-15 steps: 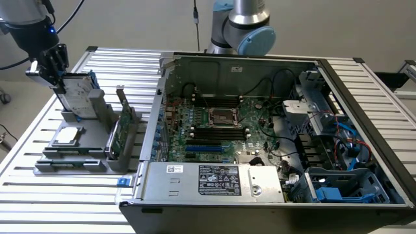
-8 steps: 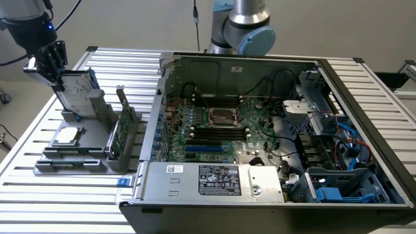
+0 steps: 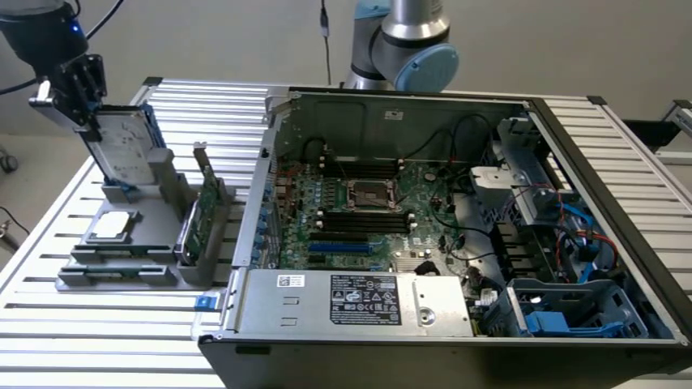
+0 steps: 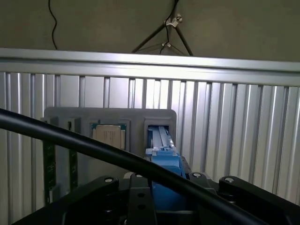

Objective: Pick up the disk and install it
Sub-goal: 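Pick up the disk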

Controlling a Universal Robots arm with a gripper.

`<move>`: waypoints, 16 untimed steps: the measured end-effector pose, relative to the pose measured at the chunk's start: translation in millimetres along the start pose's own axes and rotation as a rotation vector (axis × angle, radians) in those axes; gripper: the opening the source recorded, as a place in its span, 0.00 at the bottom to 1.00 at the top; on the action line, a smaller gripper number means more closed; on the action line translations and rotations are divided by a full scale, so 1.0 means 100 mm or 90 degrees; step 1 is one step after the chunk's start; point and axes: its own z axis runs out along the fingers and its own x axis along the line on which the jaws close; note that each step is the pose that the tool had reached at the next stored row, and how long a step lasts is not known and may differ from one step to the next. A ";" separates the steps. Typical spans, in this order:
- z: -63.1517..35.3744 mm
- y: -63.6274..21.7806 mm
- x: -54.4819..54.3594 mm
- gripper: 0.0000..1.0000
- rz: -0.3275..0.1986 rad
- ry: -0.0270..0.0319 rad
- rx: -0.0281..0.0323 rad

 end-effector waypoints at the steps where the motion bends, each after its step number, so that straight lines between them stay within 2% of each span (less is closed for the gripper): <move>1: -0.033 0.001 0.00 0.33 0.000 0.0000 0.0001; 10: -0.422 -0.001 0.01 0.33 0.000 0.0000 0.0005; 13: -0.547 -0.027 0.02 0.33 0.000 -0.0002 0.0005; 16: -0.671 -0.088 0.02 0.33 0.000 -0.0012 0.0005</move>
